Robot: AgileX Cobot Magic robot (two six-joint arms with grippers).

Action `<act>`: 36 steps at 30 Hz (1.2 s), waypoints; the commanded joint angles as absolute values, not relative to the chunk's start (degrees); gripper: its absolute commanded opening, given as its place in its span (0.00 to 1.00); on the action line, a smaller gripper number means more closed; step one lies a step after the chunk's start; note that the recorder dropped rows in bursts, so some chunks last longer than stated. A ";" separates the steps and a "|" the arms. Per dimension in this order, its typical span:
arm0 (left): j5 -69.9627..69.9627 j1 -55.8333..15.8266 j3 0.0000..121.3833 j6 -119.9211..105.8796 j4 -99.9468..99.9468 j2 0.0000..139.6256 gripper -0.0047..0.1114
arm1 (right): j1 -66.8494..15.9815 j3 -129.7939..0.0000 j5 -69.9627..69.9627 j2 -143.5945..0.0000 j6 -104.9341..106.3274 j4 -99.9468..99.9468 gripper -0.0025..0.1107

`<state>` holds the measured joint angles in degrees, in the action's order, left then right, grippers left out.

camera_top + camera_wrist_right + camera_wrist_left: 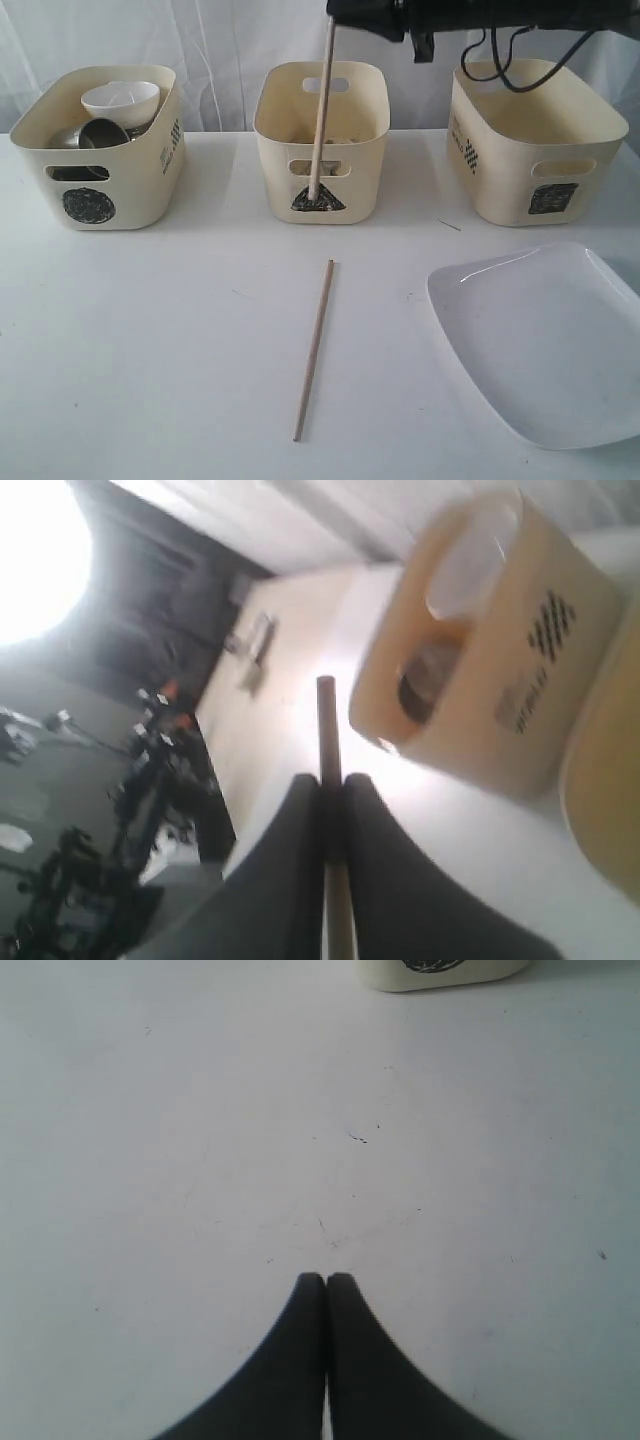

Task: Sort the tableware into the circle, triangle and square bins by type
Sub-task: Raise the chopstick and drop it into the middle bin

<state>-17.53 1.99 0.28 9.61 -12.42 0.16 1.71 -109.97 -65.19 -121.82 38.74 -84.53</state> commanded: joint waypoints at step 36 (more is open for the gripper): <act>-17.44 1.47 0.00 9.66 -12.02 0.00 0.04 | 1.15 -110.23 -33.65 -128.06 81.23 -99.95 0.28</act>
<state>-17.53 1.99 0.28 9.61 -12.42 0.16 1.44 -110.06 -32.41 -128.41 80.21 -99.79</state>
